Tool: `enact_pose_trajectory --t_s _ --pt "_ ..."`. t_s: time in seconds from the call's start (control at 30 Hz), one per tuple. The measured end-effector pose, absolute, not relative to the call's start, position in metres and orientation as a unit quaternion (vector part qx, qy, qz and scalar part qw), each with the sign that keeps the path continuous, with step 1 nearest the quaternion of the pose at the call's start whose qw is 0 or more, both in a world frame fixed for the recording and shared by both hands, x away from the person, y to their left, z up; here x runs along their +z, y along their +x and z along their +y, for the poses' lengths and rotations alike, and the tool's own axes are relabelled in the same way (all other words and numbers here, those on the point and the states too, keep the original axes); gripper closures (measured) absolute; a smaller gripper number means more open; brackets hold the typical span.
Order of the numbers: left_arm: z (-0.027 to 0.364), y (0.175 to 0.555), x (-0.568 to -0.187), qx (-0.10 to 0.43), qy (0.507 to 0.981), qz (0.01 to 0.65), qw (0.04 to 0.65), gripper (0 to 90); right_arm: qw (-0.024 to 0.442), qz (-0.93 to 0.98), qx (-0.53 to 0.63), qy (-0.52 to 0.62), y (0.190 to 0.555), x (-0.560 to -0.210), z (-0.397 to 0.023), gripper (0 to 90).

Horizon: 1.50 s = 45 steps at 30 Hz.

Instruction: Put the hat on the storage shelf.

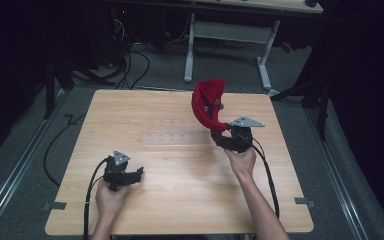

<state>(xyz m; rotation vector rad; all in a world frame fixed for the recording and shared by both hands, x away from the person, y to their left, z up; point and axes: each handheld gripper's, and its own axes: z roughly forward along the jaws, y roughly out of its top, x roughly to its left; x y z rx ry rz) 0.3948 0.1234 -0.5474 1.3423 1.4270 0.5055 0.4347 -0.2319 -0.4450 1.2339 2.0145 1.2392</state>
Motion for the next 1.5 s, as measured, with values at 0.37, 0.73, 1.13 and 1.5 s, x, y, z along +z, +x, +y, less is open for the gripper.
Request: enact_pose_trajectory --t_s 0.37,0.73,1.13,1.5 --pt "0.124 0.395 -0.547 0.212 0.561 0.599 0.531 23.8 0.247 0.727 0.464 0.442 0.417 -0.437 -0.250 35.4" --pt "0.124 0.395 -0.547 0.212 0.562 0.598 0.531 23.8 0.258 0.718 0.466 0.448 0.400 -0.424 -0.269 40.2" --pt "0.124 0.395 -0.547 0.212 0.561 0.599 0.531 23.6 0.265 0.696 0.462 0.482 0.383 -0.427 -0.303 44.5" --pt "0.123 0.395 -0.547 0.212 0.561 0.599 0.531 23.5 0.266 0.682 0.464 0.499 0.369 -0.438 -0.324 45.2"
